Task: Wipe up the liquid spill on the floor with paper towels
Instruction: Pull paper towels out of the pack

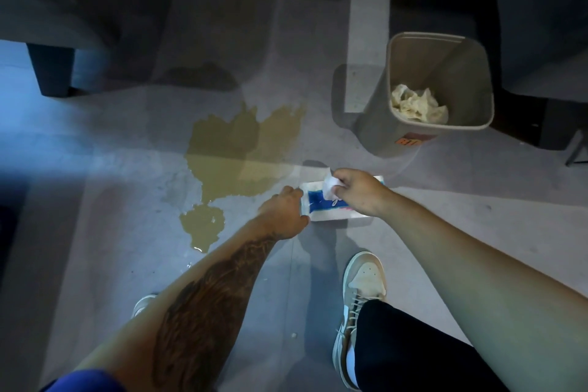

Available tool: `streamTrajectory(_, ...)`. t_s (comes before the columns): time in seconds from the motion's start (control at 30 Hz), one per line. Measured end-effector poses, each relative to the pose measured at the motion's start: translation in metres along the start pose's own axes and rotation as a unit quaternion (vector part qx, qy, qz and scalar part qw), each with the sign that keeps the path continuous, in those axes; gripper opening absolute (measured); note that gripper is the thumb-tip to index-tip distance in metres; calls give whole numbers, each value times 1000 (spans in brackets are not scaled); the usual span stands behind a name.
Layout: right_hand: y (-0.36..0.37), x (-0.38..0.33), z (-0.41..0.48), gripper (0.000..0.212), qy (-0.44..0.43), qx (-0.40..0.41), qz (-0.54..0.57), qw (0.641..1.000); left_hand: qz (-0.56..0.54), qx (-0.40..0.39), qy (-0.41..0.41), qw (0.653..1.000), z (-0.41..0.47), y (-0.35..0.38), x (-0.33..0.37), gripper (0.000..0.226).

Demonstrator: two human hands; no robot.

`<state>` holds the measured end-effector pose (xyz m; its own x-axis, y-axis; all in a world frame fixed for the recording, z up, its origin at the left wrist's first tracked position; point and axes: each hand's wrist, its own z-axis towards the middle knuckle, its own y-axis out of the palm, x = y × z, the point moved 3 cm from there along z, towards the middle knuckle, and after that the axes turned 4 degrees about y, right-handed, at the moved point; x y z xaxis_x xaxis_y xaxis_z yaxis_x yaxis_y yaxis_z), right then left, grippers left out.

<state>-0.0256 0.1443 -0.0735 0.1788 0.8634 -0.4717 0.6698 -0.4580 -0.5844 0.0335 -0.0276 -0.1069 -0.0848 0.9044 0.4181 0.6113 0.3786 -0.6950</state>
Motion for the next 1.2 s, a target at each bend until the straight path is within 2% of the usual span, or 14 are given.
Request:
streamTrajectory(0.17,18,-20,1,7,-10,-36,42,998,-24,19,-17,999,8,16,-27,95)
streamTrajectory(0.27,24,-27,3,7,-26,-50,70,996,-40,13,-14,999,11,32,-36,101)
streamTrajectory(0.37,27,-31,4,6,-34,-48,85,995,-53,30,-16,998,16,44,-38,97)
streamTrajectory(0.5,22,-32,3,12,-32,-10,76,997,-43,82,-7,996,23,42,-39,80)
streamTrajectory(0.7,6,-29,5,18,-46,62,99,992,-50,96,12,994,33,47,-39,73)
streamTrajectory(0.8,-16,-32,7,20,-49,138,179,973,-56,83,-15,995,35,53,-40,74)
streamTrajectory(0.9,-49,-50,3,18,-63,215,303,926,-61,86,-7,994,38,56,-38,83)
streamTrajectory(0.97,-68,-64,-2,22,-84,239,347,903,-105,94,12,990,38,55,-38,89)
streamTrajectory(1.03,-77,-74,-6,23,-90,243,365,894,-162,79,12,983,35,52,-44,95)
streamTrajectory(1.1,-79,-81,-9,24,-94,237,378,890,-248,95,-19,964,29,43,-51,88)
streamTrajectory(1.13,-78,-83,-10,25,-92,233,386,888,-322,112,-52,939,25,35,-53,74)
streamTrajectory(1.17,-76,-86,-11,25,-88,226,394,886,-418,130,-95,894,18,23,-52,54)
streamTrajectory(1.2,-74,-89,-11,25,-82,217,400,886,-518,136,-137,833,10,8,-49,33)
